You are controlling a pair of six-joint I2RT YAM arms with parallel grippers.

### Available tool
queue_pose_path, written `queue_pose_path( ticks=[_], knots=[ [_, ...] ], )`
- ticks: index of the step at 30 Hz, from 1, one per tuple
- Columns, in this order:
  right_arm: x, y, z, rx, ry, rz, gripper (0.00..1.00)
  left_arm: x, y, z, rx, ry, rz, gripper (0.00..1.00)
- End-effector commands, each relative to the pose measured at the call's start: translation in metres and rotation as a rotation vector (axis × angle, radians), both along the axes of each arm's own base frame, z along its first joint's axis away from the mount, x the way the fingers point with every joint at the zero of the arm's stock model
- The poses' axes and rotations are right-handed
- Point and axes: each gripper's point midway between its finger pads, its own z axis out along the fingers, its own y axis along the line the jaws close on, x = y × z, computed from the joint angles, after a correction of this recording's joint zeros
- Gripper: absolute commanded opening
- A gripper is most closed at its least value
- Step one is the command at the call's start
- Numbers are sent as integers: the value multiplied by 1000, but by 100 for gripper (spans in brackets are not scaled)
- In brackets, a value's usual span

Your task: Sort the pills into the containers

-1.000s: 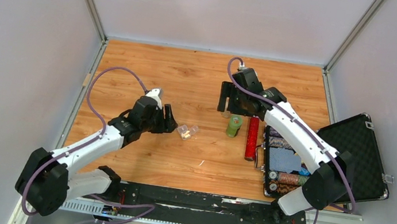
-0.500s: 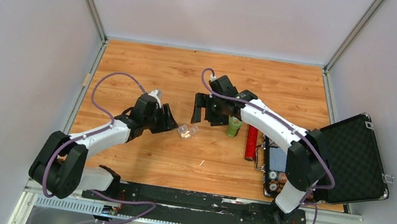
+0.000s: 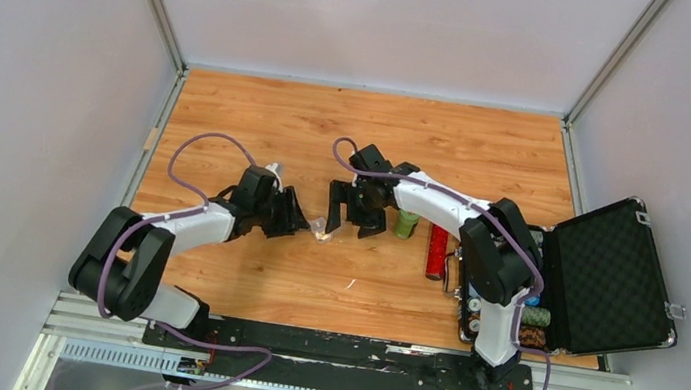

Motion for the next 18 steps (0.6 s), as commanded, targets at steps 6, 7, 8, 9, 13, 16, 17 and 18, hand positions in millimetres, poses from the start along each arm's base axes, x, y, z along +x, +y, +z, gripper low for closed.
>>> queue_pose_path(
  ticks=[6,7,8,9,13,16,17,18],
  knots=[
    [12,28,2,37,-65,53,84,16,-1,14,-87,-38,34,54],
    [13,28,0,31,-66,46,84,16,-2,13,-96,-29,38,54],
    [15,28,-1,25,-69,38,84,18,-3,14,-103,-32,41,54],
    [16,29,-2,19,-71,27,84,18,-4,12,-113,-16,45,54],
    [19,26,-10,-19,-67,-23,85,21,-11,7,-146,14,45,52],
    [20,23,-14,-55,-82,-36,86,19,-12,2,-140,49,45,52],
    [20,23,-15,-63,-83,-35,87,18,-11,-1,-135,63,48,52],
    [19,24,-16,-65,-83,-28,87,17,-10,-2,-130,75,49,52]
  ],
)
